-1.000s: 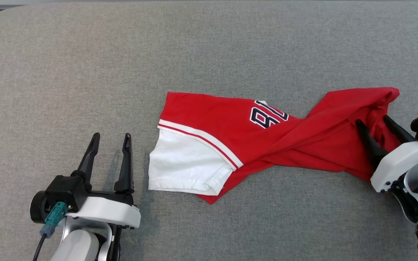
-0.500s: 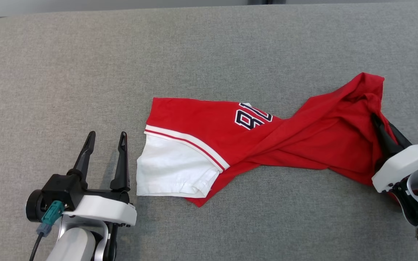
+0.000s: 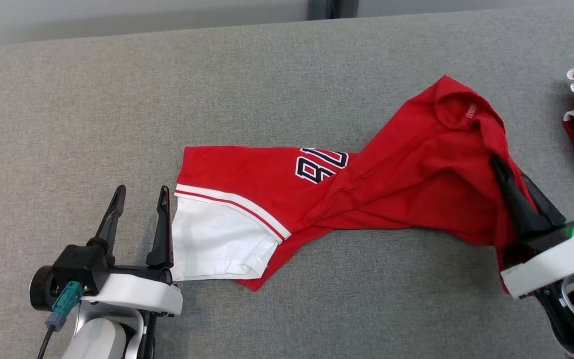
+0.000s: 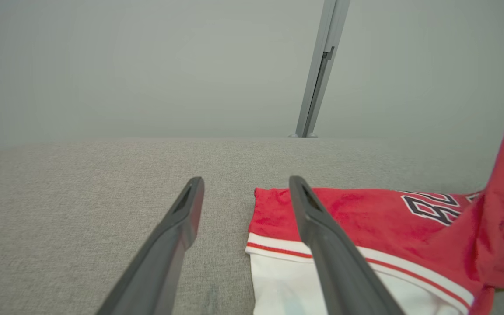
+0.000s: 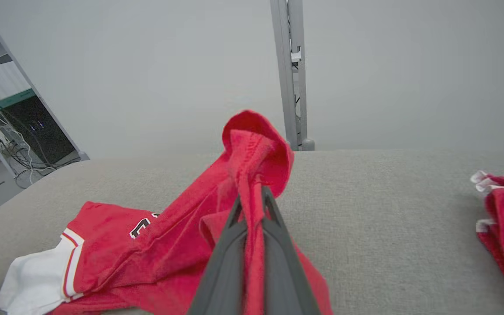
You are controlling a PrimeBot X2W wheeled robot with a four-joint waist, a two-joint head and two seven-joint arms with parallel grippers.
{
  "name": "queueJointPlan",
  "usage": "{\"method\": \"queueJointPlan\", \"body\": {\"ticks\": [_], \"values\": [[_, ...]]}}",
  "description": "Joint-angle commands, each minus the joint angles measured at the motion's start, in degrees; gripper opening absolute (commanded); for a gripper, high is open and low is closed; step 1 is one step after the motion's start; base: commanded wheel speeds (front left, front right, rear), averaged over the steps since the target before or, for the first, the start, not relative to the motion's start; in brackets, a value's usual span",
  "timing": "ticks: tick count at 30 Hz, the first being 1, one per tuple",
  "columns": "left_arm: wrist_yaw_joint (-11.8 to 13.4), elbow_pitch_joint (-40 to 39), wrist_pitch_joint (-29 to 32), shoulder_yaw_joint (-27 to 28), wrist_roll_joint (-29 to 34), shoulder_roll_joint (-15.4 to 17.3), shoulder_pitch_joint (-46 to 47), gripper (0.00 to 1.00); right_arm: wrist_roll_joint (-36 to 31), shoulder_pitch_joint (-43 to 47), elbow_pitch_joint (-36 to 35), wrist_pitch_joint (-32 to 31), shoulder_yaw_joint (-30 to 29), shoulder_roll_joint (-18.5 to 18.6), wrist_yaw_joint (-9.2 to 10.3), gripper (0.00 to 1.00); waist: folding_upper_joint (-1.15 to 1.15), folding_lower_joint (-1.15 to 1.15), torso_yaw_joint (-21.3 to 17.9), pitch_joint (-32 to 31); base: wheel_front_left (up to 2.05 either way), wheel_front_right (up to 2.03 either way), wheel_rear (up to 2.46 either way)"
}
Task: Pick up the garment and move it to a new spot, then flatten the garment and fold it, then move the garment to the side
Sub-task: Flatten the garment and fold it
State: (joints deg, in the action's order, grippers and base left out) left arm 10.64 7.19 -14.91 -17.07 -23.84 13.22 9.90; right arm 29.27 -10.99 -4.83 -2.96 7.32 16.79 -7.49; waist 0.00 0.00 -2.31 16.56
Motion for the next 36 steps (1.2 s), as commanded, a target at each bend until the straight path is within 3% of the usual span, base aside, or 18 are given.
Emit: {"method": "queueJointPlan", "body": {"ticks": [1, 6, 15, 17, 18, 27, 36], "values": [[0.1, -0.1, -0.3, 0.2, 0.1, 0.3, 0.1, 1.0, -0.2, 1.0, -0.2, -0.3, -0.3, -0.1, -0.02, 0.0, 0.0, 0.0, 0.0, 0.0, 0.0, 0.0, 0.0], [0.3, -0.3, -0.3, 0.2, -0.2, 0.5, -0.1, 1.0, 1.1, 8.4, 1.3, -2.2, -6.1, -3.2, -0.02, 0.0, 0.0, 0.0, -0.3, 0.2, 0.0, 0.0, 0.0], [0.5, -0.6, 0.4, 0.0, -0.2, 1.1, 0.6, 1.0, 4.3, 9.0, 16.0, 2.0, -2.9, -2.1, -0.02, 0.0, 0.0, 0.0, -0.6, 0.4, 0.0, 0.0, 0.0], [0.7, -0.8, 0.5, 0.0, -0.3, 1.3, 0.3, 1.0, 5.0, 8.0, 18.2, 4.1, -2.0, -2.4, -0.02, 0.59, 0.0, 0.0, -0.6, 0.2, 0.0, 0.0, 0.0], [0.7, -0.8, 0.6, 0.1, -0.3, 1.4, 0.1, 1.0, 5.0, 7.6, 18.8, 5.3, -1.7, -2.2, -0.02, 1.0, 0.0, 0.0, -0.7, 0.1, 0.0, 0.0, 0.0], [1.7, -1.4, 0.8, 0.5, -0.9, 1.7, -2.1, 1.0, 0.0, 5.3, 16.7, 13.2, -3.2, -2.4, -0.02, 1.0, 0.0, 0.0, -1.0, -2.1, 0.0, 0.0, 0.0], [2.6, -1.5, 1.0, 0.3, -1.4, 2.0, -4.6, 1.0, -9.9, 5.7, 7.8, 10.9, -8.2, -5.8, -0.02, 1.0, 0.0, 0.0, -0.3, -6.0, 0.0, 0.0, 0.0]]}}
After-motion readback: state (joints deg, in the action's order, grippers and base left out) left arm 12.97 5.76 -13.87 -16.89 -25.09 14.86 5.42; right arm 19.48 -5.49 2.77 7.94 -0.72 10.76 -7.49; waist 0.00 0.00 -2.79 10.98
